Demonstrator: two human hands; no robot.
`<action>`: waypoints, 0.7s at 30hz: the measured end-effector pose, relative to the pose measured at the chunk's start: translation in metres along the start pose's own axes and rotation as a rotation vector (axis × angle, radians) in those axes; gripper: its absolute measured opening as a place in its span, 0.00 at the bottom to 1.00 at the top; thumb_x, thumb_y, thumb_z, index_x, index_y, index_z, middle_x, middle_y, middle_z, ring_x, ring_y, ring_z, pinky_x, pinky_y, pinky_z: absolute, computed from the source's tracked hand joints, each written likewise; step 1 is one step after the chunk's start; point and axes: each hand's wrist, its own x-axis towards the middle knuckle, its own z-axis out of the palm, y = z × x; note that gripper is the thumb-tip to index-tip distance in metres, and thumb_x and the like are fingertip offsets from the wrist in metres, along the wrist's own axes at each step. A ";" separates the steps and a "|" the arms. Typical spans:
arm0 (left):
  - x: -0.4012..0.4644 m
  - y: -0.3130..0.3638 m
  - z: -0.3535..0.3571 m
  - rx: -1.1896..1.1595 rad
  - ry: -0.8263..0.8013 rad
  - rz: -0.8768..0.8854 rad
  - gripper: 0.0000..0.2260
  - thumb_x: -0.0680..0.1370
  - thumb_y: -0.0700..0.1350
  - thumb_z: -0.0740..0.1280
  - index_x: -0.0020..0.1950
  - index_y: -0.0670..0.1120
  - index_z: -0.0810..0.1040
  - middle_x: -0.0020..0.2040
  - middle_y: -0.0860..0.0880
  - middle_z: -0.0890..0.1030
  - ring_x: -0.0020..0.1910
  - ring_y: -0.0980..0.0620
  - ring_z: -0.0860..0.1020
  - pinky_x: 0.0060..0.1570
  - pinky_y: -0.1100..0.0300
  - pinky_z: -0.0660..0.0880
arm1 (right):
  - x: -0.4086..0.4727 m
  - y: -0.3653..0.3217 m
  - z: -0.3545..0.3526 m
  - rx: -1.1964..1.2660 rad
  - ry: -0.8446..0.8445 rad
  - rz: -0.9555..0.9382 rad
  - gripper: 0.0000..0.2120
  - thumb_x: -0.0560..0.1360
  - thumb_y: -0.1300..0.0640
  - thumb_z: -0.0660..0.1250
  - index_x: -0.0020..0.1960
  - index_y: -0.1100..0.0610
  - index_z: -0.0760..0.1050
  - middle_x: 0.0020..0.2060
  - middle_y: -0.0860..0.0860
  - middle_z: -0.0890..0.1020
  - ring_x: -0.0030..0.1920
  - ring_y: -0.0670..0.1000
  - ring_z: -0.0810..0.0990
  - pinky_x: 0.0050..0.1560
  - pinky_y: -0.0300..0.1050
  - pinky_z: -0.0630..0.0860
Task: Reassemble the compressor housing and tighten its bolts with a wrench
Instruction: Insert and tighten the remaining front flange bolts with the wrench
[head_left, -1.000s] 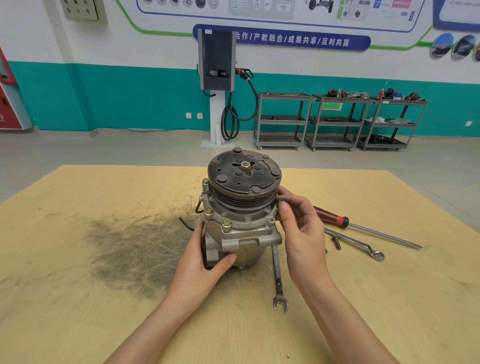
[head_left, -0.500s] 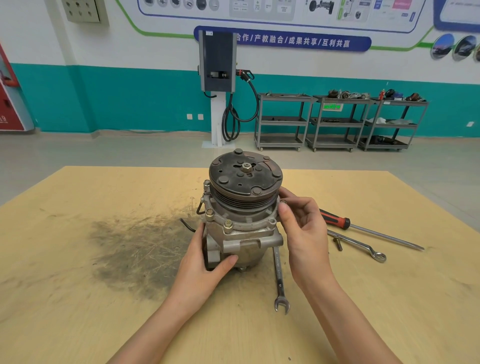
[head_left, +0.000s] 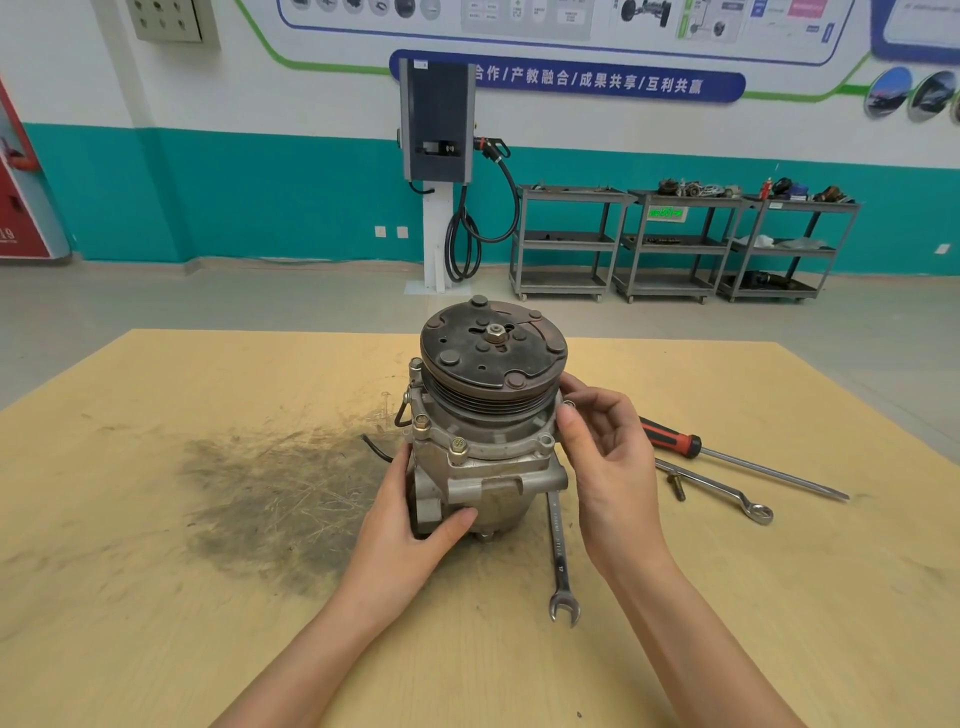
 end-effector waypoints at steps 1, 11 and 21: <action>0.000 -0.001 0.000 -0.002 0.002 0.004 0.37 0.73 0.51 0.75 0.78 0.52 0.62 0.63 0.69 0.75 0.62 0.75 0.71 0.55 0.82 0.65 | -0.001 0.000 0.000 -0.011 -0.003 -0.003 0.06 0.77 0.61 0.65 0.53 0.57 0.76 0.58 0.48 0.82 0.60 0.46 0.79 0.57 0.40 0.77; 0.000 -0.003 0.002 -0.008 0.019 0.016 0.36 0.73 0.50 0.76 0.77 0.55 0.61 0.60 0.74 0.72 0.56 0.83 0.68 0.51 0.85 0.63 | 0.000 0.001 0.000 0.006 -0.020 -0.013 0.04 0.76 0.63 0.66 0.51 0.58 0.76 0.57 0.46 0.82 0.59 0.44 0.80 0.54 0.33 0.76; 0.001 -0.006 0.002 0.004 0.016 -0.003 0.35 0.74 0.49 0.75 0.69 0.63 0.54 0.50 0.86 0.69 0.52 0.89 0.63 0.48 0.87 0.60 | 0.003 0.000 -0.001 0.022 -0.002 0.002 0.03 0.76 0.66 0.67 0.48 0.60 0.75 0.56 0.47 0.83 0.58 0.46 0.81 0.53 0.35 0.77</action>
